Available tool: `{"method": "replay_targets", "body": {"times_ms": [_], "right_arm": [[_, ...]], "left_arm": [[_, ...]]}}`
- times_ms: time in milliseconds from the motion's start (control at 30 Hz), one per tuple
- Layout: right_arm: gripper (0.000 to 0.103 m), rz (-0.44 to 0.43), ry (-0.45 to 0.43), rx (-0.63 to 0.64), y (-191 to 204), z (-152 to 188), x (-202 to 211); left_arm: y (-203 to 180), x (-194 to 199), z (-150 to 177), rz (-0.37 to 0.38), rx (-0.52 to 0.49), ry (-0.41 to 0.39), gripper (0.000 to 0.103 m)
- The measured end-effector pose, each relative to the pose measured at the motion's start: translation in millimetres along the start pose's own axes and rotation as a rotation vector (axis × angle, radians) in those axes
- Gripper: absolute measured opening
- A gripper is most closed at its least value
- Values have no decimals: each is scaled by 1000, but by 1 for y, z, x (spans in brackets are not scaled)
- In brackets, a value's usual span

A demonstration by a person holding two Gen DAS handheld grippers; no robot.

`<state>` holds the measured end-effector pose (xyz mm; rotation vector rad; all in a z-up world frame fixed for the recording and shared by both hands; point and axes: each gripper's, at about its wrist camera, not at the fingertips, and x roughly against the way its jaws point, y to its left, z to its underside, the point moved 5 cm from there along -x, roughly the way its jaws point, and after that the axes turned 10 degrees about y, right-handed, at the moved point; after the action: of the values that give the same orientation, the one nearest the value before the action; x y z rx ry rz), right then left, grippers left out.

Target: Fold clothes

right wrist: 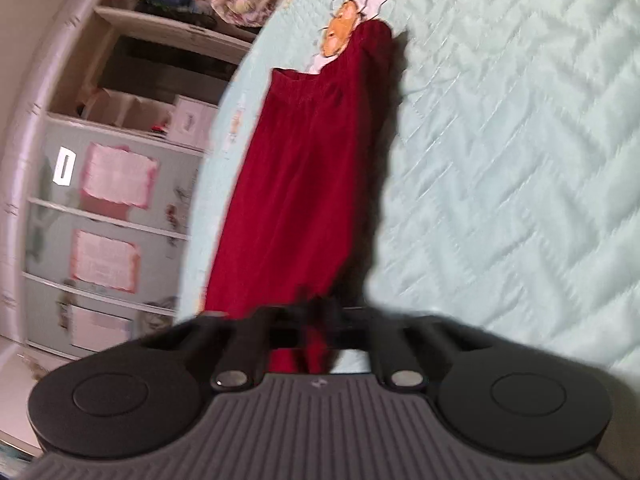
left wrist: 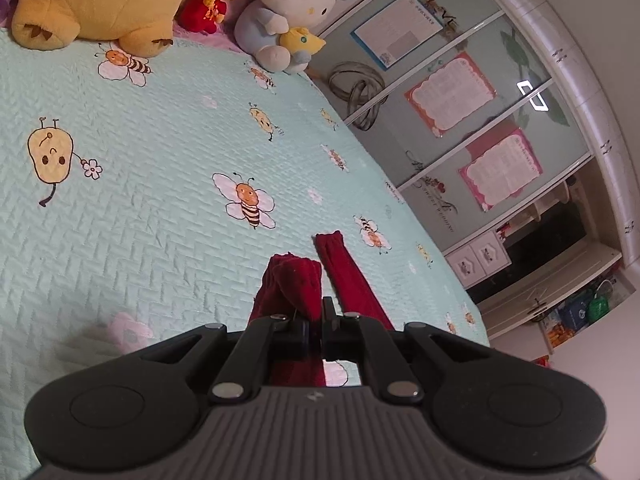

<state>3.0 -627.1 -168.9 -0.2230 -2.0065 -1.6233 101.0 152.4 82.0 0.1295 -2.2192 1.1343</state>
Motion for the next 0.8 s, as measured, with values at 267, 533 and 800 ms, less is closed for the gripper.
{"method": "replay_targets", "body": {"times_ms": [267, 533, 800], "right_arm": [[0, 83, 77, 114, 16, -21, 15], [0, 114, 80, 100, 6, -12, 14], [0, 144, 82, 112, 7, -15, 8]], "left_arm": [[45, -3, 0, -134, -98, 39, 4], [118, -8, 41, -195, -36, 97, 4], [150, 6, 58, -191, -22, 117, 13]]}}
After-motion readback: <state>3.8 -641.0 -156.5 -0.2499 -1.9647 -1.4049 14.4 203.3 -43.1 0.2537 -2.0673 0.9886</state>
